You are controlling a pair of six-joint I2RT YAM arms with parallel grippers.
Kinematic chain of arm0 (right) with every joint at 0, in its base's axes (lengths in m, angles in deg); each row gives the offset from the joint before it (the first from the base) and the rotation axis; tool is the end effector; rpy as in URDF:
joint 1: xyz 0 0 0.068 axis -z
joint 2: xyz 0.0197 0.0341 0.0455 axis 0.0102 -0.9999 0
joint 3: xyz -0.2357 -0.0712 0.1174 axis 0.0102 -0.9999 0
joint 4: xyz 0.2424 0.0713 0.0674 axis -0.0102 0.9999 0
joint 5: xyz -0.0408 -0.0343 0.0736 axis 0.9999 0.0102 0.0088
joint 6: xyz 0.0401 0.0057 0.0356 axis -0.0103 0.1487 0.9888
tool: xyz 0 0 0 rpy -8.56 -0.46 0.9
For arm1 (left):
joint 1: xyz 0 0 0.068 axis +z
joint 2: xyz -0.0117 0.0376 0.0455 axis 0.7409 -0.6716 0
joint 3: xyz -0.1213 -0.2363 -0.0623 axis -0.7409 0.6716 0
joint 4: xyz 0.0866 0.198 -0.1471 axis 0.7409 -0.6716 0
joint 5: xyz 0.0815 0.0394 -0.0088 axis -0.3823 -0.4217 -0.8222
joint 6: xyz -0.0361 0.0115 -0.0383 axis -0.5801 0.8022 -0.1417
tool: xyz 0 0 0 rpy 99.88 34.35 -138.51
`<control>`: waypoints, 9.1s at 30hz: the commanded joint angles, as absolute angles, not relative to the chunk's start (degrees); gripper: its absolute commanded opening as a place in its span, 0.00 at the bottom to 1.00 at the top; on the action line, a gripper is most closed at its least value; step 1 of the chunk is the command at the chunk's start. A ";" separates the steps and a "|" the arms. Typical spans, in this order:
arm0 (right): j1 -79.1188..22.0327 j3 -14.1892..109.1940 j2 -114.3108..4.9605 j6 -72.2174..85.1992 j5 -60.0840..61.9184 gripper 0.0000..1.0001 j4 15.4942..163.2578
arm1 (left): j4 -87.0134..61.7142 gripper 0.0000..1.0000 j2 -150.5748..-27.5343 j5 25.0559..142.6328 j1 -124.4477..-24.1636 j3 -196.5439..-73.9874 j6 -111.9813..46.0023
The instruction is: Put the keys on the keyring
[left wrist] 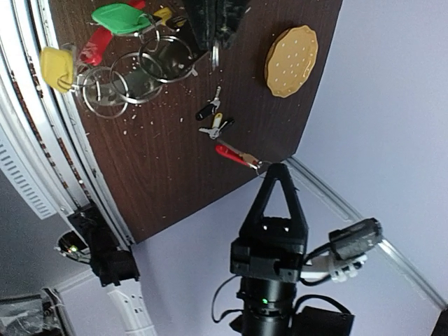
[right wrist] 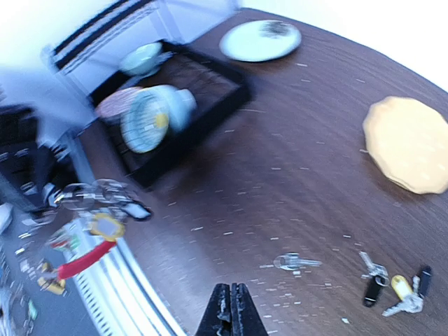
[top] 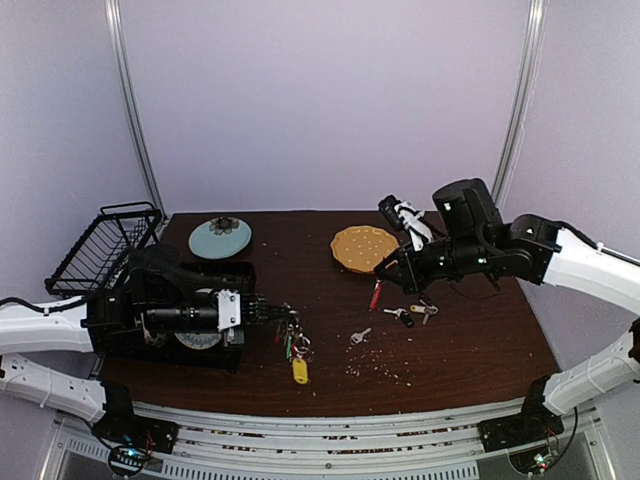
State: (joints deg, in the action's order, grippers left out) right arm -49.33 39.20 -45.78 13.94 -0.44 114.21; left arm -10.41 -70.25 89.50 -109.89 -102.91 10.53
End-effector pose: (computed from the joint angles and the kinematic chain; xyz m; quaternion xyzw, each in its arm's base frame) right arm 0.1778 0.2200 0.3489 -0.3019 0.8111 0.3213 0.3844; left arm 0.1013 -0.2095 0.2973 0.6178 0.4722 -0.2528 0.5758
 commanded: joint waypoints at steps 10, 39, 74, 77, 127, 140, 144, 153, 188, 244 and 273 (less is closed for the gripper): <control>-64.50 40.77 -47.43 5.20 -20.71 0.00 109.44 | -8.39 0.00 -67.01 86.48 -115.09 -99.94 23.35; -62.04 45.42 -52.01 22.51 -12.16 0.00 103.47 | 11.69 0.00 -73.14 64.24 -122.95 -98.17 27.81; -62.21 41.80 -53.66 28.91 -12.16 0.00 96.69 | 11.82 0.00 -75.09 60.18 -122.95 -99.48 25.08; -62.41 42.19 -54.25 28.82 -12.18 0.00 96.88 | 11.78 0.00 -75.13 59.90 -122.90 -99.57 25.35; -63.89 40.62 -60.39 40.76 -16.56 0.00 83.60 | 23.42 0.00 -80.12 43.02 -122.77 -100.06 14.90; -66.49 44.96 -62.12 35.94 -15.87 0.00 86.50 | 26.67 0.00 -78.79 43.88 -121.11 -98.65 9.85; -66.75 45.17 -62.06 35.32 -16.01 0.08 86.63 | 28.36 0.00 -78.49 43.68 -120.98 -97.94 10.12; -67.07 45.37 -60.52 33.97 -16.15 0.17 85.54 | 30.60 0.00 -77.21 43.66 -120.58 -96.63 10.24; -54.99 45.02 -52.33 -0.43 -30.99 0.50 91.72 | 33.68 0.00 -63.61 67.23 -120.61 -89.28 21.67; -66.70 45.92 -56.96 4.87 -23.88 0.25 77.00 | 31.51 0.00 -64.92 72.93 -120.67 -89.28 19.03; -66.67 55.33 -54.59 -11.75 -21.98 0.23 103.63 | 33.68 0.00 -63.51 80.38 -120.59 -89.36 2.98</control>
